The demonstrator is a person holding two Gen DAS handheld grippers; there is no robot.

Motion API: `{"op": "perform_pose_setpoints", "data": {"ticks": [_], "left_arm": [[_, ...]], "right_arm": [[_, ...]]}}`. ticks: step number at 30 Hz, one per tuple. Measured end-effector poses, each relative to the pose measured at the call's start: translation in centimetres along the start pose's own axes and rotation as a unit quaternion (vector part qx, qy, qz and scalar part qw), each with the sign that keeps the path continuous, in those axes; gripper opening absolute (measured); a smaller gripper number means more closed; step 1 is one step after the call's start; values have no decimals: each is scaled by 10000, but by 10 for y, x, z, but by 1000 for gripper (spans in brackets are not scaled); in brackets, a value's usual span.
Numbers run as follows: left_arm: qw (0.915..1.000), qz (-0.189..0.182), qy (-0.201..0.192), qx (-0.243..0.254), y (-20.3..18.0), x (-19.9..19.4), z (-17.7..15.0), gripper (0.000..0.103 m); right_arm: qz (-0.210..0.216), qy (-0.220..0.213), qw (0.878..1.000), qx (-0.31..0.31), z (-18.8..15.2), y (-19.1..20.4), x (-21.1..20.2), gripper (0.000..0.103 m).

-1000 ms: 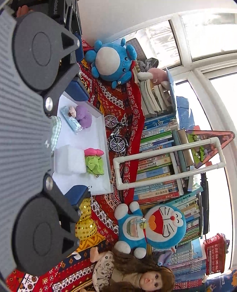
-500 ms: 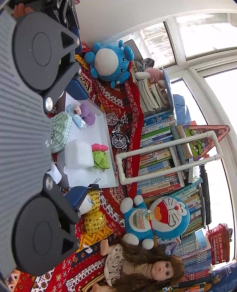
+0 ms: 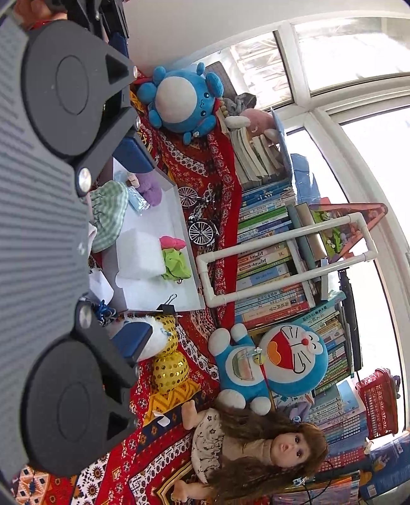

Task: Organize soft objects
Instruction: 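Pull both tools back from the tray toward the green-checked cloth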

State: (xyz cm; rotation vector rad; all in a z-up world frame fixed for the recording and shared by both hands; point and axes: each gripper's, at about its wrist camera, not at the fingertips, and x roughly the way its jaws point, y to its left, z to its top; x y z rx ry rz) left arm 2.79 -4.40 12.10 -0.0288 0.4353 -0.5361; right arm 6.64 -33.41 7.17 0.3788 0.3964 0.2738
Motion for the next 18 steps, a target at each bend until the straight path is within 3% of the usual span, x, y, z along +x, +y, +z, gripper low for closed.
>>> {"op": "perform_pose_setpoints", "data": {"ticks": [6, 11, 15, 18], "left_arm": [[10000, -38, -46, 62, -15, -6, -12, 95], [9991, 47, -128, 398, -30, -10, -21, 93], [9971, 131, -188, 731, -27, -9, -6, 91], [9973, -1, 92, 729, -12, -1, 16, 85]], "right_arm": [[193, -330, 9993, -1, -6, -7, -6, 103], [204, -259, 9992, -208, -3, -10, -9, 103], [336, 22, 9989, -340, -4, -10, -10, 103], [446, 138, 9966, -683, -9, -3, -14, 103]]}}
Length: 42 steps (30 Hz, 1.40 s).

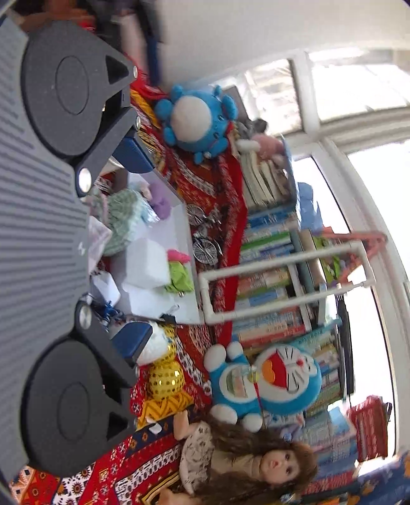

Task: Organize soft objects
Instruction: 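Pull both tools back from the tray toward the green-checked cloth, then close the left tool on the green-checked cloth while the right tool reaches toward it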

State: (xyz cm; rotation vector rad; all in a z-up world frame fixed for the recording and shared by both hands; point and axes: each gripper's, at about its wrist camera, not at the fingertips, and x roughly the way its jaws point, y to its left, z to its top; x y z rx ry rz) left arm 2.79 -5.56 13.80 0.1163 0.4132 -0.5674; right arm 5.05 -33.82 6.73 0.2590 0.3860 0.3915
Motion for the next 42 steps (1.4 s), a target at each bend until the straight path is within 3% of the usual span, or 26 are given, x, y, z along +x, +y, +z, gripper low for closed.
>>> {"op": "perform_pose_setpoints", "data": {"ticks": [6, 9, 18, 24, 29, 31, 33, 37, 40, 42], "left_arm": [[9947, -288, 988, -2, 32, 43, 37, 74], [9884, -418, 1456, 135, 35, 69, 45, 74], [9559, -637, 2867, 92, 35, 156, 55, 74], [9374, -503, 3433, 305, 27, 196, 47, 74], [9260, -417, 3734, 374, 23, 215, 40, 74], [9240, -436, 3783, 348, 23, 220, 39, 69], [9223, -428, 3830, 271, 25, 223, 38, 50], [9226, -392, 3837, 121, 29, 224, 36, 29], [9263, -383, 3745, -145, 35, 222, 39, 15], [9302, -375, 3644, -240, 38, 219, 43, 12]], "right_arm": [[-159, 85, 9952, -957, -17, 29, 0, 102], [-164, 221, 9925, -1191, -26, 39, 6, 97], [-256, 601, 9768, -2038, -49, 63, 31, 90], [-334, 787, 9652, -2473, -58, 75, 48, 85], [-407, 890, 9655, -2411, -57, 73, 59, 79], [-395, 902, 9653, -2418, -58, 72, 61, 78], [-399, 908, 9642, -2461, -58, 74, 63, 76], [-458, 948, 9631, -2477, -59, 74, 67, 73], [-491, 1017, 9662, -2319, -58, 71, 71, 53], [-426, 1007, 9707, -2138, -56, 69, 70, 46]]}}
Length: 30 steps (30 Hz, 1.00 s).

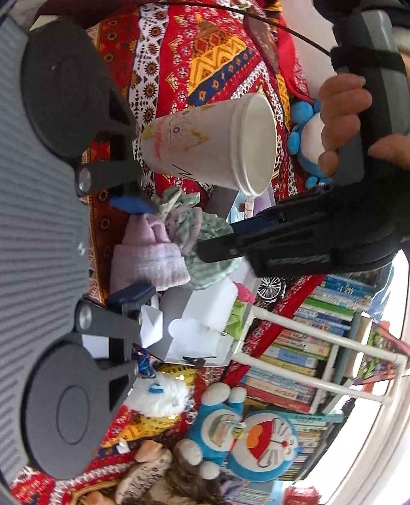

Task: Organize soft objects
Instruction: 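Close the left tool on the green-checked cloth while the right tool reaches toward it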

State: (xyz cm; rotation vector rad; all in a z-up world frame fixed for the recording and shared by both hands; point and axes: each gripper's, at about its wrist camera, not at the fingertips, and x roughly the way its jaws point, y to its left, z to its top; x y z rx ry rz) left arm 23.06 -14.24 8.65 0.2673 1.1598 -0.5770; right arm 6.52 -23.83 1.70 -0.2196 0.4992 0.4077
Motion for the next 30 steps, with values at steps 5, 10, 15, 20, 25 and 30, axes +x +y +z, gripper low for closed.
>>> {"op": "perform_pose_setpoints", "data": {"ticks": [5, 10, 15, 20, 25, 30], "left_arm": [[9993, -105, -332, -117, 0, -20, -1, 10], [9975, -215, -675, -47, -4, -42, -2, 10], [9950, -137, -987, -7, -6, -60, -1, 11], [9949, -51, -1010, -18, -4, -61, -3, 11], [9945, -58, -1047, -44, -2, -60, -5, 11], [9937, 9, -1122, -65, 1, -63, -6, 11]], "right_arm": [[-119, -204, 9995, 227, 4, -4, -8, 32], [-275, -388, 9966, 673, 9, -17, -16, 19], [-427, -541, 9933, 923, 17, -28, -24, 9], [-325, -509, 9947, 837, 20, -29, -26, 8], [-164, -171, 9990, 369, 13, -15, -17, 42], [59, 93, 9999, 59, 7, 1, -4, 62]]}}
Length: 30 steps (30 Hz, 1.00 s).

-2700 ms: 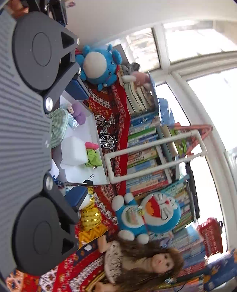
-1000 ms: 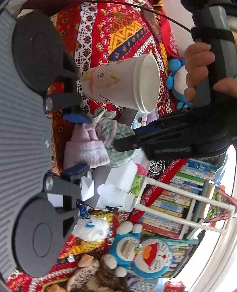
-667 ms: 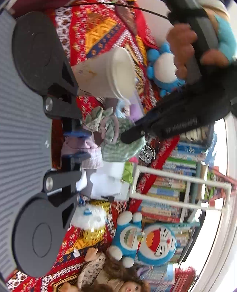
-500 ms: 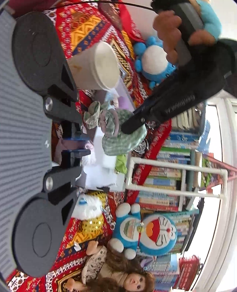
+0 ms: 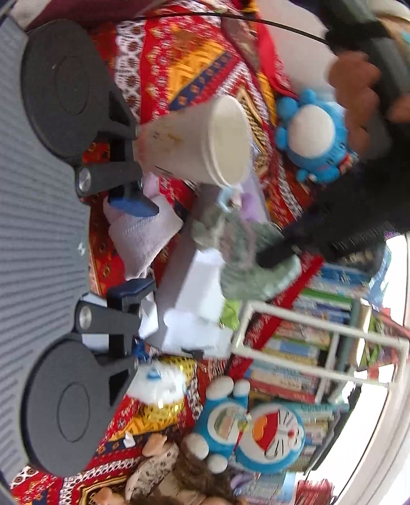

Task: Organize soft objects
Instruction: 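Close the left tool on the green-checked cloth while the right tool reaches toward it, then carry the green-checked cloth while the right tool grasps and lifts the pink sock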

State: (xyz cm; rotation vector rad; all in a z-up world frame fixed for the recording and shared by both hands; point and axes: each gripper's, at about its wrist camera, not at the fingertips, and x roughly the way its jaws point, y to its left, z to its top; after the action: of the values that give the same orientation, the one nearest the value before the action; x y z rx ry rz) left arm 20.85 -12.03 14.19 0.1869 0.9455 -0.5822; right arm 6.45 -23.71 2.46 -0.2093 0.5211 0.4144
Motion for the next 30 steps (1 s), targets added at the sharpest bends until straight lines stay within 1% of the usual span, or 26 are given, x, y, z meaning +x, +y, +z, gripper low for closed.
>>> {"op": "perform_pose_setpoints", "data": {"ticks": [2, 4, 9, 10, 11, 12, 13, 17, 20, 27, 30], "left_arm": [[10000, 30, -7, -9, 1, -1, -1, 11], [10000, 51, -13, -22, 3, -1, -2, 11], [9999, 96, -76, -115, 8, -1, -4, 11], [9998, 110, -86, -142, 10, -1, -4, 11], [9997, 119, -97, -171, 12, -2, -4, 11], [9996, 125, -109, -208, 15, -2, -4, 11], [9995, 133, -121, -244, 18, -3, -4, 11], [9988, 163, -214, -410, 31, -6, -6, 11], [9981, 192, -237, -536, 40, -5, -7, 11], [9967, 234, -261, -738, 57, -2, -11, 11], [9961, 258, -284, -798, 62, -1, -12, 11]], "right_arm": [[104, 44, 9999, -5, 0, 2, 2, 73], [216, 143, 9996, -62, 0, 4, 6, 78], [194, 300, 9993, -129, -2, 10, 20, 76], [198, 296, 9993, -110, -3, 10, 21, 66], [245, 269, 9993, -70, -3, 10, 20, 42], [223, 213, 9995, -18, -3, 10, 17, 36], [161, 145, 9998, -20, -2, 11, 15, 23], [-116, -87, 9999, -26, 2, 7, 4, 15], [-249, -215, 9994, 117, 6, 0, -2, 12], [-463, -416, 9967, 513, 19, -17, -8, 10], [-403, -371, 9972, 508, 23, -21, -8, 11]]}}
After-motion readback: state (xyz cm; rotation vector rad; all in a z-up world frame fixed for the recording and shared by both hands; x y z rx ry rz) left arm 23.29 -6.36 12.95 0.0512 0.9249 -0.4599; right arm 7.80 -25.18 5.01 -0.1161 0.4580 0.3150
